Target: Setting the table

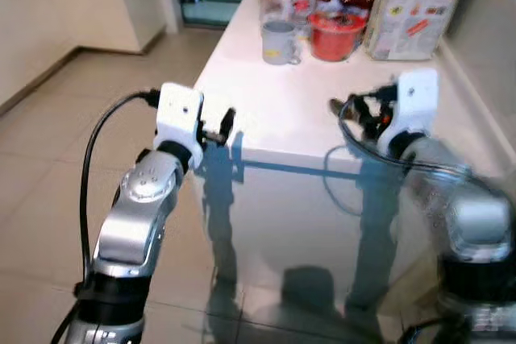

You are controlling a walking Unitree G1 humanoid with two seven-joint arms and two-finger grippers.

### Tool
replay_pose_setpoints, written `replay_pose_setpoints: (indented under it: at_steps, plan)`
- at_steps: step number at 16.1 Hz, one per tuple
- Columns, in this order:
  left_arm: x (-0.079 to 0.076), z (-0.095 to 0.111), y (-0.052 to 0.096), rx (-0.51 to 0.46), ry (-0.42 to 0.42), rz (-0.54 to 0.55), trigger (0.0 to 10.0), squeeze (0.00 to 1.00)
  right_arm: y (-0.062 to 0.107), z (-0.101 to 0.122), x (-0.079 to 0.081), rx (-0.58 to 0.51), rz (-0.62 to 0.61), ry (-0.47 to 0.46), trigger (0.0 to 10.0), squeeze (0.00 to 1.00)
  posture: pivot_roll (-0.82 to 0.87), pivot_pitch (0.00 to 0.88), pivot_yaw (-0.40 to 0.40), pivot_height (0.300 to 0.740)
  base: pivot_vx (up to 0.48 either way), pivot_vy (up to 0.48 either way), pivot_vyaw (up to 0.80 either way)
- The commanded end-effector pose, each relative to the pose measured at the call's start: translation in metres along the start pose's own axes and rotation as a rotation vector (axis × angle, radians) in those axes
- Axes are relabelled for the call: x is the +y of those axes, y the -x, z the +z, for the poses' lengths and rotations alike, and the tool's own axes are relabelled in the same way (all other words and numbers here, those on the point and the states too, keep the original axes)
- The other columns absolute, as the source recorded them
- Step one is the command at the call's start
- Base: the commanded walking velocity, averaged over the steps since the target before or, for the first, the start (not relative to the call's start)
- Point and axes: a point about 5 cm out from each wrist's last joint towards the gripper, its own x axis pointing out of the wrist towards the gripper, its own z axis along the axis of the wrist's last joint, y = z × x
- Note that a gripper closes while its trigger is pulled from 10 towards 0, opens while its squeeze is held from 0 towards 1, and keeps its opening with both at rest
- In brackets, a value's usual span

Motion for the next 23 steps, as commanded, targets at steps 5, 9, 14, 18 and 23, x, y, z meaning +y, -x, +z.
replay_pose_setpoints:
  at_steps: [5, 9, 14, 18, 23]
  plan:
    - [-0.020, 0.003, 0.006, -0.027, -0.024, -0.158, 10.0, 0.00, -0.021, -0.005, -0.058, 0.121, 0.045, -0.056, 10.0, 1.00, -0.01, 0.000, 0.015, 0.740, 0.000, 0.000, 0.00]
    - [-0.020, 0.004, 0.006, -0.029, -0.017, -0.178, 10.0, 0.00, -0.037, -0.020, -0.071, 0.188, 0.109, -0.125, 10.0, 1.00, -0.01, 0.000, 0.021, 0.740, 0.000, 0.000, 0.00]
    - [-0.023, 0.005, 0.011, -0.013, -0.022, -0.248, 10.0, 0.00, -0.054, -0.039, -0.056, 0.259, 0.248, -0.092, 10.0, 1.00, 0.02, 0.000, 0.013, 0.740, 0.000, 0.000, 0.00]
    - [-0.048, -0.003, 0.033, 0.065, -0.025, -0.534, 10.0, 0.00, -0.055, -0.049, -0.067, 0.414, 0.146, 0.123, 10.0, 0.00, 0.03, 0.000, 0.015, 0.740, 0.000, 0.000, 0.00]
    - [-0.051, -0.004, 0.036, 0.090, -0.023, -0.584, 10.0, 0.00, -0.046, -0.061, -0.072, 0.543, 0.196, 0.049, 10.0, 0.00, 0.02, 0.000, 0.026, 0.740, 0.000, 0.000, 0.00]
